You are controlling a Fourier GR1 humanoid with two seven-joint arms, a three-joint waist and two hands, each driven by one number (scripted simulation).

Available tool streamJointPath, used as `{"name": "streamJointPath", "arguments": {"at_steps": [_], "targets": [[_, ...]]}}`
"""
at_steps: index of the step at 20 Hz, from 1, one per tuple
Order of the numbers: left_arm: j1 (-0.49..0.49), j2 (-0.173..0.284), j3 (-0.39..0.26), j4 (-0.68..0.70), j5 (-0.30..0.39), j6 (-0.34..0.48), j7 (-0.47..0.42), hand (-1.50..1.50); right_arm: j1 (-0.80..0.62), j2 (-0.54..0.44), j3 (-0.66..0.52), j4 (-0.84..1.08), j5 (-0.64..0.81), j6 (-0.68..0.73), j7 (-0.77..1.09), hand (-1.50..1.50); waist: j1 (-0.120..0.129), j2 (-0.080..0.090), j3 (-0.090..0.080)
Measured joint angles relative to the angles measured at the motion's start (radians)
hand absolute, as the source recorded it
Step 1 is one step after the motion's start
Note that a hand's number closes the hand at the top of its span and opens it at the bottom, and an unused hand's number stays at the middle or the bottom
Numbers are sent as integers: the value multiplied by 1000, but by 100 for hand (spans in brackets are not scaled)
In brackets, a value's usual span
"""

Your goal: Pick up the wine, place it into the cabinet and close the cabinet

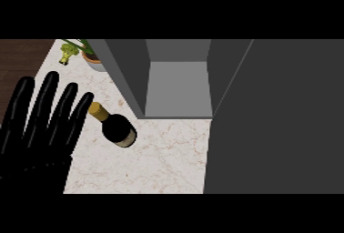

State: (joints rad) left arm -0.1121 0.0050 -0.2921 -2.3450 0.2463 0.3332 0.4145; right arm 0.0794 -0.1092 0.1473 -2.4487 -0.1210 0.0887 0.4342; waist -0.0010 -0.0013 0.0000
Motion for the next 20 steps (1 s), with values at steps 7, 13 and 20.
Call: {"name": "streamJointPath", "arguments": {"at_steps": [7,13,20], "targets": [[-17,18,81,-34,10,27,79,-150,-40,8,19,-21,19,-33,74,-150,-1,0,0],[-22,64,213,-33,35,0,136,-150,-43,15,18,-27,36,-39,78,-150,0,0,0],[-9,92,343,-14,93,-51,147,-150,-45,8,13,-41,46,-38,103,-150,0,0,0]]}}
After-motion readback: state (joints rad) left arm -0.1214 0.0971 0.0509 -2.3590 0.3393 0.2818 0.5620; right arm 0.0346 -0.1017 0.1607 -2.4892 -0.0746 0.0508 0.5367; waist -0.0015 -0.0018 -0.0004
